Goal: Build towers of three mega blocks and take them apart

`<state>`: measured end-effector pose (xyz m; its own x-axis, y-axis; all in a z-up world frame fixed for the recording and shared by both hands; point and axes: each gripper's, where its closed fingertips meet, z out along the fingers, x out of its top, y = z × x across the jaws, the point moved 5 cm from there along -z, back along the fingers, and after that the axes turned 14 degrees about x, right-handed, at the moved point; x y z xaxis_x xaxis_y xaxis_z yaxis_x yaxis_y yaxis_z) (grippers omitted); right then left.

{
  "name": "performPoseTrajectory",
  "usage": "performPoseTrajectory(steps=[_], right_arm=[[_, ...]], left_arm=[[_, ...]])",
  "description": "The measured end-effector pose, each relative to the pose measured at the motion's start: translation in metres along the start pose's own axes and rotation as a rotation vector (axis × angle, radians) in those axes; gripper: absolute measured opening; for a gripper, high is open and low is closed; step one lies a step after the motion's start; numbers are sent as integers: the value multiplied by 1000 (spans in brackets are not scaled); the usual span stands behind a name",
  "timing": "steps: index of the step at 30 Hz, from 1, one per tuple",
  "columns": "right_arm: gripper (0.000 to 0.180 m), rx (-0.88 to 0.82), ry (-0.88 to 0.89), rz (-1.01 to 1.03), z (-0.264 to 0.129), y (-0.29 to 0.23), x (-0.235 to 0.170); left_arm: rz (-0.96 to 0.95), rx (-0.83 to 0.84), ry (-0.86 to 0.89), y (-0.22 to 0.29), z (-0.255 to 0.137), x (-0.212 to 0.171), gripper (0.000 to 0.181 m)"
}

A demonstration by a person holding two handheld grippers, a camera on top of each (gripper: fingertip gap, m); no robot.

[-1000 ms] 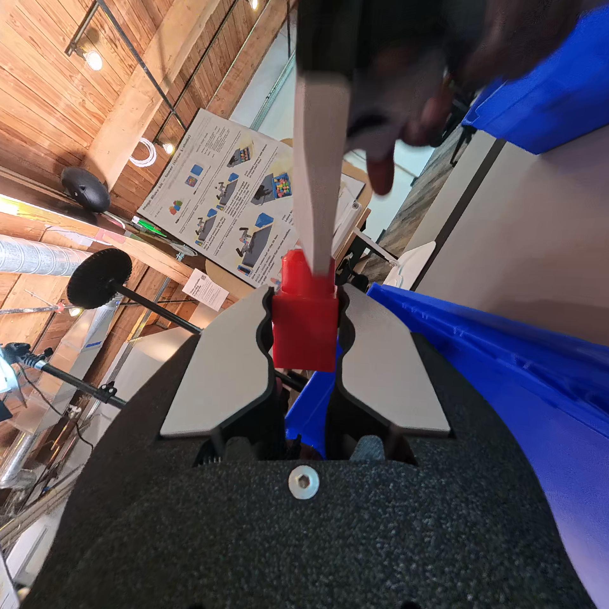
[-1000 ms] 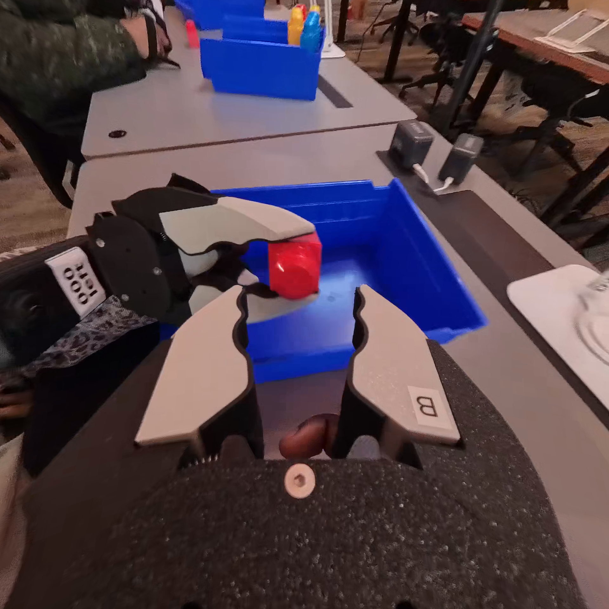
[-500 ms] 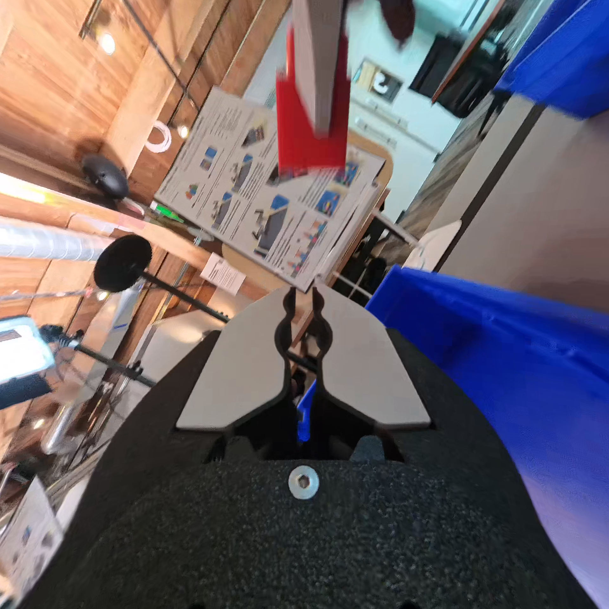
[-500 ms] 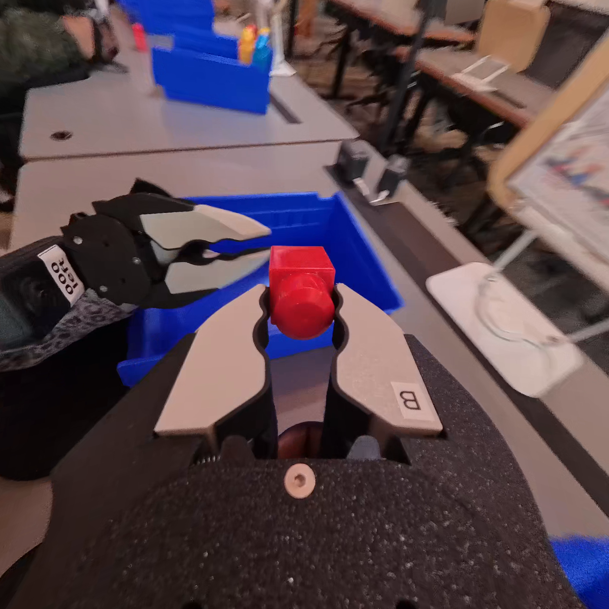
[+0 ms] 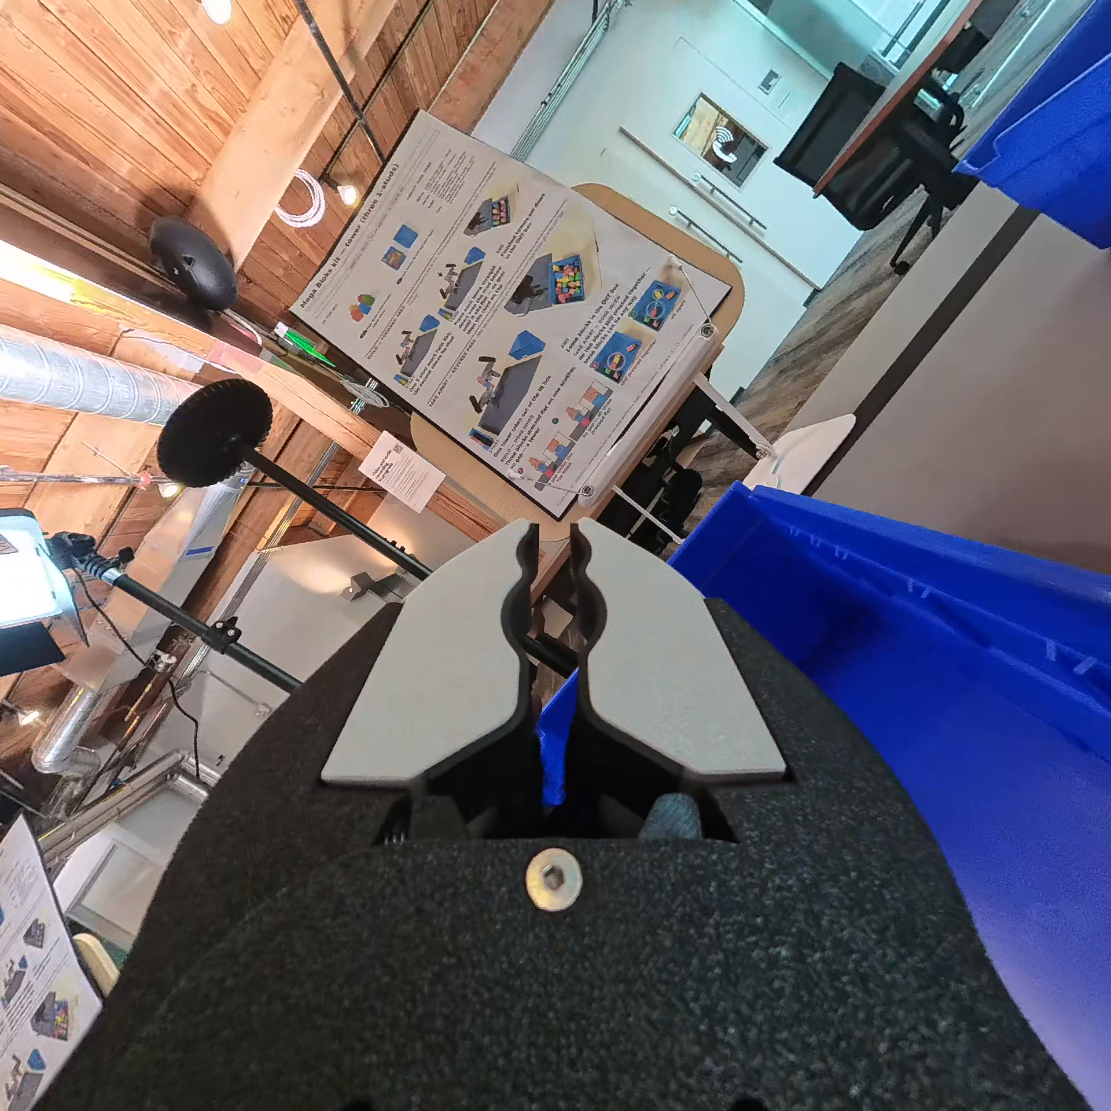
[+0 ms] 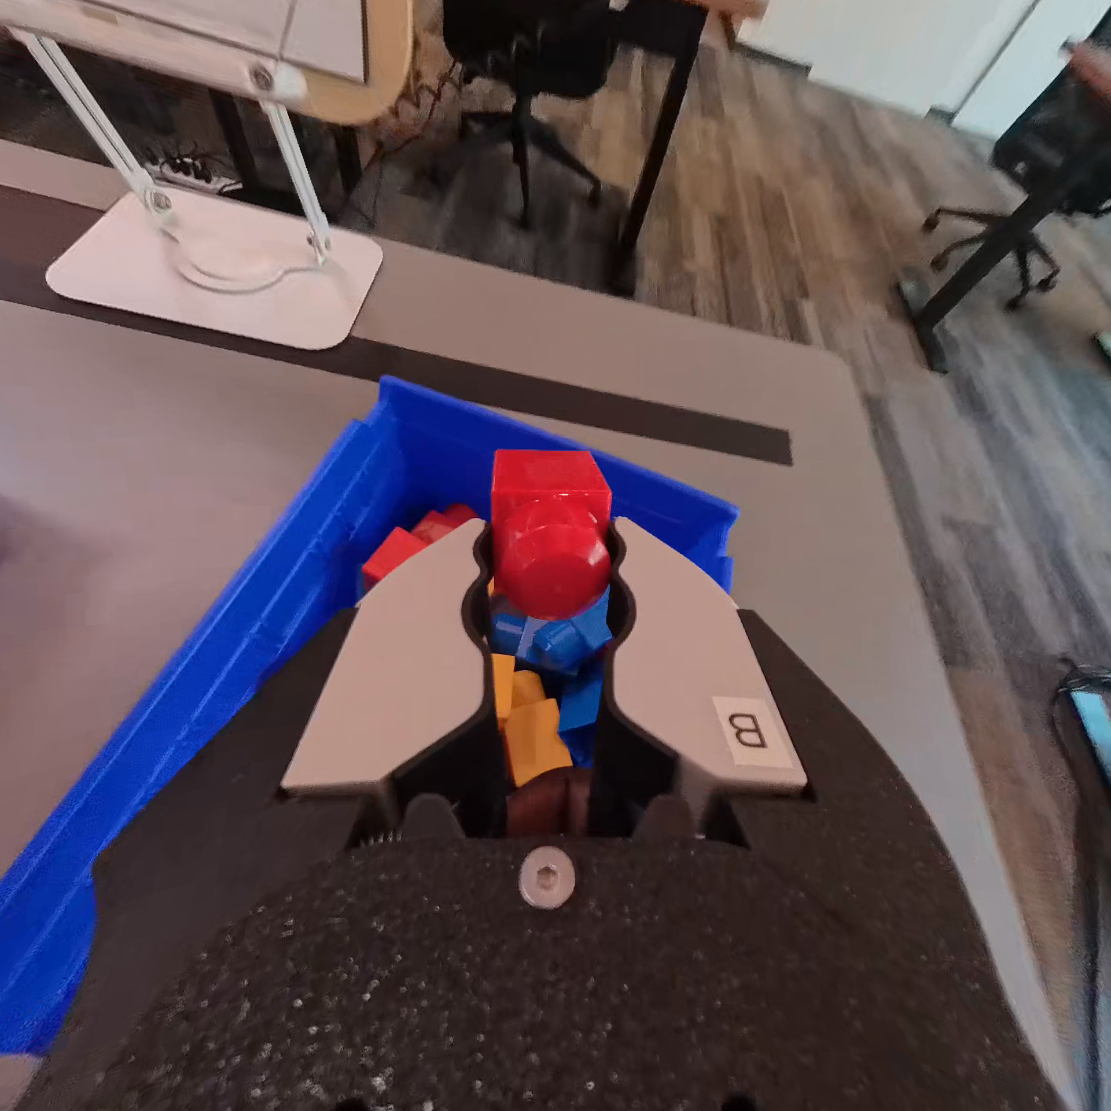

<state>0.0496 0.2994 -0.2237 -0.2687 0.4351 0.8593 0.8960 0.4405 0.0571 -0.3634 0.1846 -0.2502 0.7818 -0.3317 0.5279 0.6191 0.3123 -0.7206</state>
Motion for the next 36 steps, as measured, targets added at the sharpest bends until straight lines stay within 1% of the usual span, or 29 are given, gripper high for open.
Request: performPoseTrajectory(steps=[2, 5, 10, 13, 16, 18, 22, 25, 26, 28, 30, 31, 32, 35, 36], right_arm=[[34, 34, -37, 42, 21, 4, -12], [35, 20, -120, 47, 45, 9, -29], [35, 4, -191, 45, 58, 11, -42], [36, 8, -186, 47, 58, 12, -42], [61, 17, -157, 43, 55, 11, -37], [71, 13, -140, 31, 50, 11, -33], [76, -18, -119, 15, 37, 14, -27], [77, -92, -144, 14, 19, 26, -29], [77, -128, -159, 18, 11, 32, -32], [76, -200, -195, 49, -8, 48, -42], [75, -228, -248, 121, -28, 63, -58], [76, -220, -285, 169, -36, 67, -69], [75, -200, -326, 216, -43, 69, -80], [70, -92, -485, 326, -58, 62, -115], [72, -68, -541, 345, -61, 60, -125]], left_arm=[[4, -3, -2, 1, 0, -1, 9], [17, -5, -3, 2, 0, -1, 9], [14, -4, -2, 1, 0, -1, 9], [14, -3, -3, 1, 0, -1, 9], [14, 1, -7, 0, 0, -1, 9], [13, 2, -10, 0, 0, -1, 9], [18, 2, -15, 0, 0, -1, 10], [53, 55, -77, -9, 2, -7, 12], [73, 88, -134, -16, 4, -13, 15], [131, 137, -328, -35, 4, -31, 24], [174, 132, -576, -56, -3, -53, 44], [155, 115, -692, -65, -9, -63, 50], [100, 78, -793, -72, -17, -72, 53], [-136, -103, -1100, -75, -45, -99, 57], [-164, -153, -1195, -75, -56, -109, 57]])
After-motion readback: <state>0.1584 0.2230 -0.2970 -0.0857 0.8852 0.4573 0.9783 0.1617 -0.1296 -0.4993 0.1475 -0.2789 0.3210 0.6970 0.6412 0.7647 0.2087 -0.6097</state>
